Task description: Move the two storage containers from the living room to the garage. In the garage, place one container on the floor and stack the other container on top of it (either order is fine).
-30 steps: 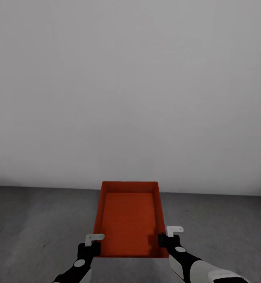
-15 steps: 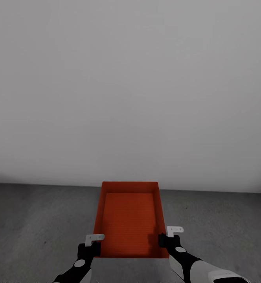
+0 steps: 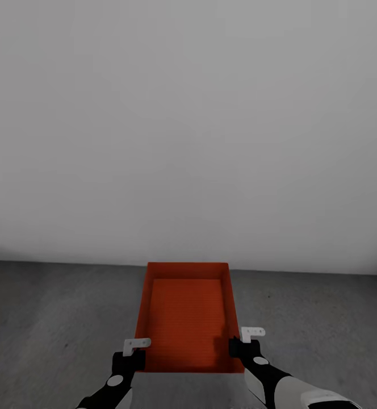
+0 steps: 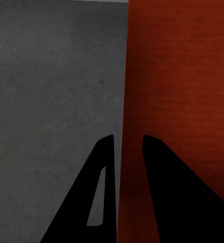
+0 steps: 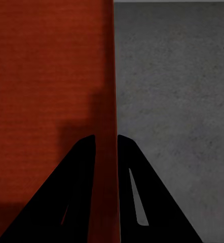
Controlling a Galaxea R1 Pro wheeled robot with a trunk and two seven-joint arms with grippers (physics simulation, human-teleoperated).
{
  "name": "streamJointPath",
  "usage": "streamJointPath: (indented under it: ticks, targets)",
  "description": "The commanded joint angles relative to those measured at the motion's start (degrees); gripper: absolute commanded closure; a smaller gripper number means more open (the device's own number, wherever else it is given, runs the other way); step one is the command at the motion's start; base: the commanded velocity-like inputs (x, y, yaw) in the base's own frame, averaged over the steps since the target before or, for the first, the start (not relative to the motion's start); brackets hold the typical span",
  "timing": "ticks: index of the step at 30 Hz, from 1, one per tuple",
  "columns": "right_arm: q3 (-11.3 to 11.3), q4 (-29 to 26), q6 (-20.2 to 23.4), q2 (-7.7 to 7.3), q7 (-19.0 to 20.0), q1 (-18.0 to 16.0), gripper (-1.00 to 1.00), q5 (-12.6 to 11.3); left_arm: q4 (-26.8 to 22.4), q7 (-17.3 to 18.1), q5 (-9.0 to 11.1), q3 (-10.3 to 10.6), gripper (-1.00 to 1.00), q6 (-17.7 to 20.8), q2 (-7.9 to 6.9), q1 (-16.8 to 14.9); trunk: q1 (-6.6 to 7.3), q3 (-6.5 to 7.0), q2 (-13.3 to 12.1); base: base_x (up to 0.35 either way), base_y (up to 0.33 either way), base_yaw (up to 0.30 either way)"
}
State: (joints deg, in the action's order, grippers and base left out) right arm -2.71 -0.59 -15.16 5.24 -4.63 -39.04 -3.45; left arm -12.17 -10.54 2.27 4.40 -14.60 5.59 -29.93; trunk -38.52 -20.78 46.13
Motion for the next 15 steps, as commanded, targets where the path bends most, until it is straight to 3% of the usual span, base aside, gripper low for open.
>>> streamJointPath:
  ticks: [1, 15]
  targets:
    - [4.11, 0.06, -0.31, -0.67, -1.08, -0.09, 1.00, -1.21, -0.11, -0.53, -0.07, -0.64, 1.00, -0.23, -0.05, -0.04, 0.00, -0.16, 0.06, 0.000, 0.000, 0.000]
    - [4.11, 0.06, -0.31, -0.67, -1.08, -0.10, 1.00, -1.21, -0.48, -0.48, -0.16, -0.53, 1.00, -0.25, -0.05, -0.03, 0.00, -1.47, 0.06, 0.000, 0.000, 0.000]
